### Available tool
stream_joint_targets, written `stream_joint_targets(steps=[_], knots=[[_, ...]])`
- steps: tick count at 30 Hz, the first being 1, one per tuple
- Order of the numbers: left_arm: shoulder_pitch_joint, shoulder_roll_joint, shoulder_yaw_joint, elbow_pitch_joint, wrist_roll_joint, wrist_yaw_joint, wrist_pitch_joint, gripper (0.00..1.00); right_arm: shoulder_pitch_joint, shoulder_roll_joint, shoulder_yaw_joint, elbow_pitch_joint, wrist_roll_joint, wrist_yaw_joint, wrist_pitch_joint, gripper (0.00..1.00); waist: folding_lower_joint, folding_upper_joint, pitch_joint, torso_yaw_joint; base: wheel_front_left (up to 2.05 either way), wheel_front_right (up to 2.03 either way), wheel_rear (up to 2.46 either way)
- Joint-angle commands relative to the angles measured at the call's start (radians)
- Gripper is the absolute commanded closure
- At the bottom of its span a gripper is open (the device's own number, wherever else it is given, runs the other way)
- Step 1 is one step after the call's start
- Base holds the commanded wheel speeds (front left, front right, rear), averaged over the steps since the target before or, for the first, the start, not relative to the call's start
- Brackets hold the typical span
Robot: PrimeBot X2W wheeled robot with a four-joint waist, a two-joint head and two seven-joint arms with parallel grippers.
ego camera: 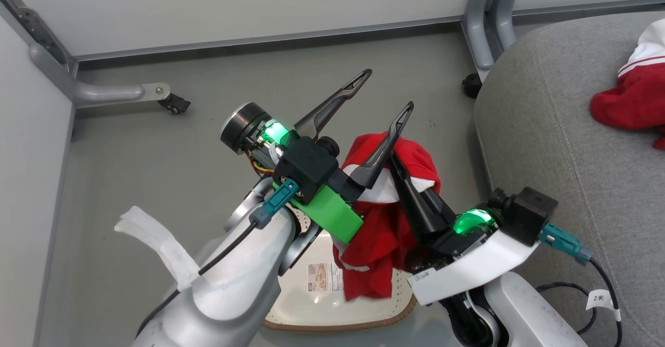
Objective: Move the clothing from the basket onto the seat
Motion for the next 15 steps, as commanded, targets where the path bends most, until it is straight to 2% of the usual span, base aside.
stream_joint_targets(steps=[1, 15], knots=[[0.017, -0.004, 0.005, -0.002, 0.014, -0.004, -0.004, 0.0, 0.004, -0.004, -0.001, -0.003, -0.008, -0.001, -0.002, 1.0, 0.0, 0.0, -0.001, 0.0, 0.0, 0.0, 0.0], [0.018, -0.006, 0.011, -0.002, 0.014, -0.004, -0.004, 0.0, 0.011, -0.002, -0.033, 0.01, -0.034, -0.001, -0.002, 1.0, 0.0, 0.0, 0.004, -0.013, 0.0, 0.0, 0.0]])
